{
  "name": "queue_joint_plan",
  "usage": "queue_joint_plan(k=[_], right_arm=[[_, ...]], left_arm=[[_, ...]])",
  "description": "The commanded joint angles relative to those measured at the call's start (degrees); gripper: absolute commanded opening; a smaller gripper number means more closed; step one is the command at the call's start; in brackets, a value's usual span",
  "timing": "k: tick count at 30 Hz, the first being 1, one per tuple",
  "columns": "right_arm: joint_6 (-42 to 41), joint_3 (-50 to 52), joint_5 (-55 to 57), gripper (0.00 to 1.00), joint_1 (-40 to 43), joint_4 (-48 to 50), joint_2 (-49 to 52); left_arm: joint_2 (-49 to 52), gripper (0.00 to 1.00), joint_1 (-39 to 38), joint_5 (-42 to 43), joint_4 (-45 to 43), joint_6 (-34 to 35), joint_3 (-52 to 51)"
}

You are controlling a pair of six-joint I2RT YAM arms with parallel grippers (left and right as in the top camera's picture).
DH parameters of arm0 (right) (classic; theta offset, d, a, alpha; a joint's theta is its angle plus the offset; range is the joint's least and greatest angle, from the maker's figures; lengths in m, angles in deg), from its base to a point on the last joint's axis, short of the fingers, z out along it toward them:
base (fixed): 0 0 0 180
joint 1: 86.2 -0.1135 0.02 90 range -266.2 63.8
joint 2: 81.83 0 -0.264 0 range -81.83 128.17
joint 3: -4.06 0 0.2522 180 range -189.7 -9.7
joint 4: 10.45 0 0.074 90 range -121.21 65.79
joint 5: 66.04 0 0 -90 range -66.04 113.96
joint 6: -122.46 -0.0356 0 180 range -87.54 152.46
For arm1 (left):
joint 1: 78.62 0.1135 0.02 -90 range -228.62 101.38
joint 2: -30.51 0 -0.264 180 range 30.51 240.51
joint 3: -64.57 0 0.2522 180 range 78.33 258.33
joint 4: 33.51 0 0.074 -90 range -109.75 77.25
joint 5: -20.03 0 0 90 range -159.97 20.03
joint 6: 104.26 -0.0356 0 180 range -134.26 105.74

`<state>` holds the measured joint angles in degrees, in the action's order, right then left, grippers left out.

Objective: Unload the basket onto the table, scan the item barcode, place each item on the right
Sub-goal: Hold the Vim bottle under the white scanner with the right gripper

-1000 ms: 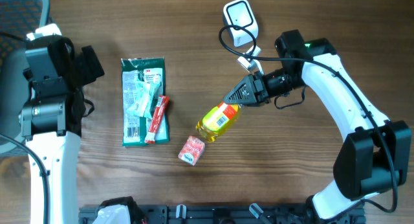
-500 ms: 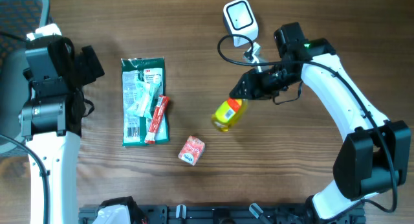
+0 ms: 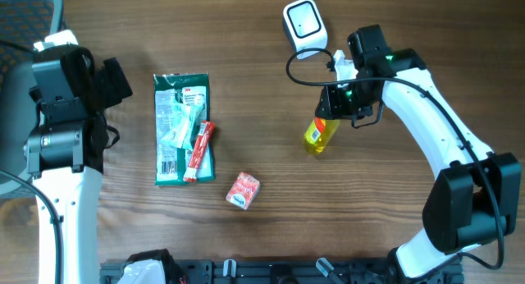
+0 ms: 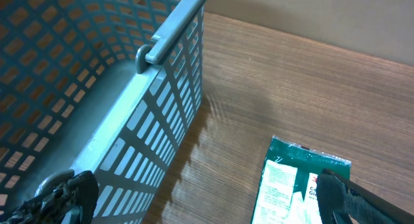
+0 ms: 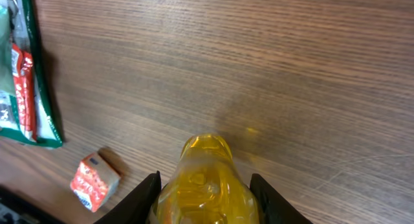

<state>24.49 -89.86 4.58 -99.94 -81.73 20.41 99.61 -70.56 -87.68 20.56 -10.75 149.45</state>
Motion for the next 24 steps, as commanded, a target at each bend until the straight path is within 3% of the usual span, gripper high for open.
queue_joint_plan(k=[1,6,8,13,24], right_arm=[[-1.03,0.20,5.35,0.16,-0.20,1.18,-1.40],[-1.07,0.20,7.61,0.14,-0.17,3.26,-1.38],[-1.07,0.20,7.58,0.04,-0.20,4.39,-1.38],[0.81,-1.20,7.63,0.05,-0.17,6.49,-1.42],[8.02,-31.67,10.38,0.04,-0.20,-10.45,-1.31]], left_arm=[[0.07,1.00,0.33,0.28,-0.13,-0.11,0.22],[0.07,1.00,0.33,0.28,-0.13,-0.11,0.22],[0.07,1.00,0.33,0.28,-0.13,-0.11,0.22],[0.07,1.00,0.33,0.28,-0.13,-0.11,0.22],[0.07,1.00,0.33,0.28,-0.13,-0.11,0.22]])
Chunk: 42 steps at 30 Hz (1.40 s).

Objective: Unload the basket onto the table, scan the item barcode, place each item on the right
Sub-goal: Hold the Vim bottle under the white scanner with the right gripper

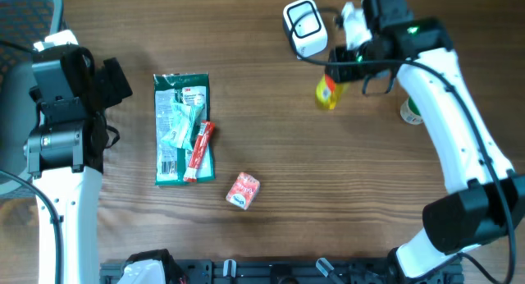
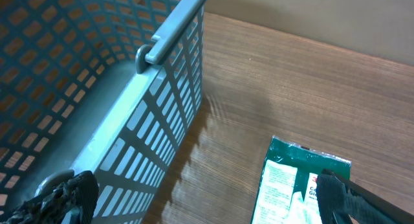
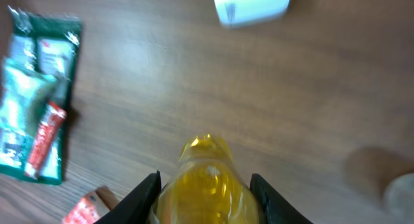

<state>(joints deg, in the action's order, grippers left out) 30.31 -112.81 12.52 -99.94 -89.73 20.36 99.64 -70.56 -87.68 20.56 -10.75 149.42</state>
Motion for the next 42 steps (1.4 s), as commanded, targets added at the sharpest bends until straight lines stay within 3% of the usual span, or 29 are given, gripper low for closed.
queue_joint_plan(k=[1,8,14,19,23,28,30,34,42], right_arm=[[2.23,-11.89,3.48,0.04,-0.20,-3.52,-1.25],[11.15,-15.54,3.87,0.04,-0.37,-2.05,1.22],[11.17,-15.47,7.45,0.04,-2.23,7.61,7.69],[9.51,-15.47,34.91,0.04,-7.91,17.18,13.86],[10.19,-15.47,50.29,0.04,-12.57,27.10,18.16],[16.02,-15.47,65.00,0.04,-16.31,38.95,24.74],[22.49,-15.47,70.29,0.04,-17.03,45.72,28.76],[29.33,-15.45,73.66,0.04,-17.33,51.52,34.34],[30.56,-15.45,72.04,0.04,-17.59,54.14,37.44]], left_arm=[[0.04,1.00,0.33,0.28,-0.13,-0.11,0.24],[0.04,1.00,0.33,0.28,-0.13,-0.11,0.24],[0.04,1.00,0.33,0.28,-0.13,-0.11,0.24],[0.04,1.00,0.33,0.28,-0.13,-0.11,0.24],[0.04,1.00,0.33,0.28,-0.13,-0.09,0.24],[0.04,1.00,0.33,0.28,-0.13,-0.11,0.24],[0.04,1.00,0.33,0.28,-0.13,-0.11,0.24],[0.04,1.00,0.33,0.28,-0.13,-0.11,0.24],[0.04,1.00,0.33,0.28,-0.13,-0.11,0.24]])
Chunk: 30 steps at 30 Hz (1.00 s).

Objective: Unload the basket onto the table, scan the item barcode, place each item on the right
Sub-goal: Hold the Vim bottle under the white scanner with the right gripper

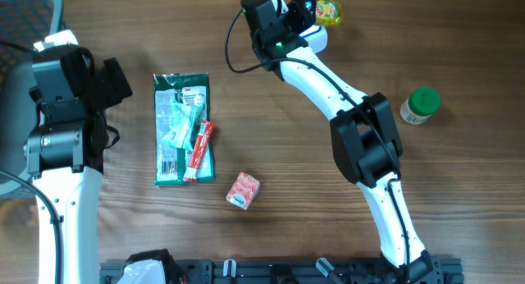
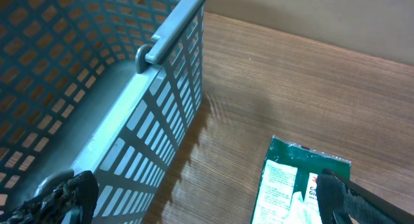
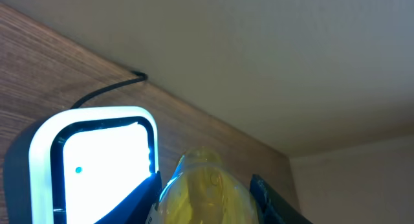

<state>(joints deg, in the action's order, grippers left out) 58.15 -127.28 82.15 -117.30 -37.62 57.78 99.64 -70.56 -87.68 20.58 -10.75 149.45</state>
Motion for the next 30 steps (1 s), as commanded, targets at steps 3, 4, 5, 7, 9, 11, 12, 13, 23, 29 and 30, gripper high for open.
queue_joint_plan(k=[3,4,5,7,9,11,12,13,23,29,30], right_arm=[[2.97,-0.98,1.31,0.04,-0.26,3.65,0.04],[2.75,-0.98,0.98,0.05,-0.28,3.67,0.04],[2.67,-0.98,-0.31,0.04,-0.33,3.26,0.07],[2.38,-0.96,-1.53,0.04,-0.59,3.10,0.09],[2.12,-0.96,-1.70,0.04,-0.92,3.58,0.11],[0.92,-0.96,-1.70,0.04,-1.01,3.96,0.11],[0.33,-0.96,-1.66,0.04,-1.01,3.93,0.11],[-0.35,-0.96,-1.66,0.04,-1.01,3.67,0.13],[-0.39,-0.96,-1.66,0.04,-0.98,3.37,0.15],[-0.17,-0.96,-1.20,0.04,-0.98,3.08,1.55],[-0.17,-0.96,-1.20,0.04,-0.98,3.08,1.55]], left_arm=[[0.04,1.00,0.33,0.28,-0.15,-0.11,0.22],[0.04,1.00,0.33,0.28,-0.15,-0.11,0.22],[0.04,1.00,0.33,0.28,-0.15,-0.11,0.22],[0.04,1.00,0.33,0.28,-0.15,-0.11,0.22],[0.04,1.00,0.33,0.28,-0.15,-0.11,0.22],[0.04,1.00,0.33,0.28,-0.15,-0.11,0.22],[0.04,1.00,0.33,0.28,-0.15,-0.11,0.22],[0.04,1.00,0.33,0.28,-0.15,-0.11,0.22],[0.04,1.00,0.33,0.28,-0.15,-0.11,0.22],[0.04,1.00,0.33,0.28,-0.15,-0.11,0.22],[0.04,1.00,0.33,0.28,-0.15,-0.11,0.22]])
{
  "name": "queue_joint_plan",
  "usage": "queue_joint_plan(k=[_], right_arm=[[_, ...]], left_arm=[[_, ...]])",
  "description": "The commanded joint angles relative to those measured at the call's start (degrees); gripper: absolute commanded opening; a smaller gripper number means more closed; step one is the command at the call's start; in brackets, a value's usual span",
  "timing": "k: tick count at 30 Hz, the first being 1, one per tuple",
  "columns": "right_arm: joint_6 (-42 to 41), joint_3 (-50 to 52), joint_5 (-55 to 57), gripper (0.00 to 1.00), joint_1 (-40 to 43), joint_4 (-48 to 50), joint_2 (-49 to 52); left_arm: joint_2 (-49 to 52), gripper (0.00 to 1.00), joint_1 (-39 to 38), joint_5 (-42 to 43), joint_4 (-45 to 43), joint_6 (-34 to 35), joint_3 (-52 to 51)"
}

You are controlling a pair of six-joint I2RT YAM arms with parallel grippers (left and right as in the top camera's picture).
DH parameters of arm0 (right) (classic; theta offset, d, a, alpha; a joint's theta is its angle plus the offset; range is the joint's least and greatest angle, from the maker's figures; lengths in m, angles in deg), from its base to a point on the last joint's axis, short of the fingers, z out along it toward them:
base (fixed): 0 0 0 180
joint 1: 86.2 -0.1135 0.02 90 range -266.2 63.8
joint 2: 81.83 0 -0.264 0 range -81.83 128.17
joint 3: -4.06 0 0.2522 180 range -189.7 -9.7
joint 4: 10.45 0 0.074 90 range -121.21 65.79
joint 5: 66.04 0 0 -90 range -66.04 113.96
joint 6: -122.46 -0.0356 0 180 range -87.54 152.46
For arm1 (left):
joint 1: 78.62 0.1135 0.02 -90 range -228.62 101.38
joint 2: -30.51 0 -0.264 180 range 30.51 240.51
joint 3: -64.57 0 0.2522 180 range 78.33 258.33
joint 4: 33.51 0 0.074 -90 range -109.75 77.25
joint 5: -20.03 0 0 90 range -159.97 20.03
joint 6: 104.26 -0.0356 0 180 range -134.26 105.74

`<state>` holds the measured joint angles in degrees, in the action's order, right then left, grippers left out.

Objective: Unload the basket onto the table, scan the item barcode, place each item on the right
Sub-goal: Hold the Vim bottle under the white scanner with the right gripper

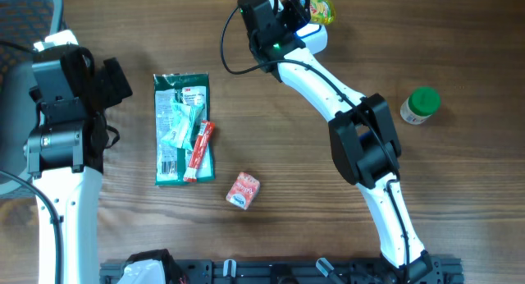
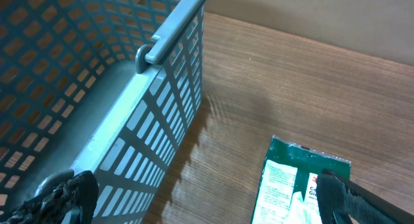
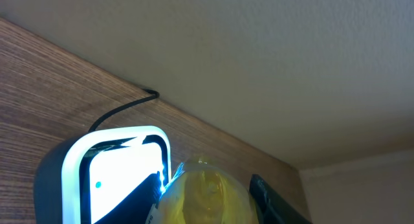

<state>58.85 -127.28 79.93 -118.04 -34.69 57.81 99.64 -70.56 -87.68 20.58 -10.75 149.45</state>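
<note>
My right gripper [image 3: 207, 199] is shut on a yellow bottle [image 3: 204, 193], holding it right beside the lit white face of the barcode scanner [image 3: 121, 177]. From overhead the bottle [image 1: 319, 11] hangs at the table's far edge, with the scanner [image 1: 315, 37] partly hidden under the right arm. My left gripper [image 2: 200, 199] stands open with nothing in it, between the basket and the green packet [image 2: 292, 182].
A blue mesh basket [image 2: 97, 75] fills the left. A green packet [image 1: 182, 128] with a red stick pack [image 1: 198, 150] on it lies left of centre. A small red box [image 1: 243, 190] sits nearer the front, and a green-capped jar [image 1: 421, 104] at the right.
The right gripper with the yellow bottle has shifted slightly left, closer to the scanner's lit face. The left arm has not moved.
The right gripper held the yellow bottle low over the table's middle right. Then it held it just below the scanner. Then the bottle was at the far edge beside the scanner, and now it is a little closer to the lit face. The left arm stayed still.
</note>
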Motion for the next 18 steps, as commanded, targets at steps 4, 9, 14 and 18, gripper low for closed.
queue_joint_plan(k=[4,9,14,18], right_arm=[[-0.96,-1.03,3.37,0.04,-0.24,0.15,-1.44],[-5.95,-1.03,3.34,0.04,-0.24,-8.81,-9.11],[-24.50,-1.03,-9.11,0.04,0.85,-31.19,-19.17],[-35.80,-1.03,-28.57,0.06,4.61,-49.88,-25.29]], left_arm=[[0.04,1.00,0.33,0.28,-0.15,-0.11,0.22],[0.04,1.00,0.33,0.28,-0.15,-0.11,0.22],[0.04,1.00,0.33,0.28,-0.15,-0.11,0.22],[0.04,1.00,0.33,0.28,-0.15,-0.09,0.22]])
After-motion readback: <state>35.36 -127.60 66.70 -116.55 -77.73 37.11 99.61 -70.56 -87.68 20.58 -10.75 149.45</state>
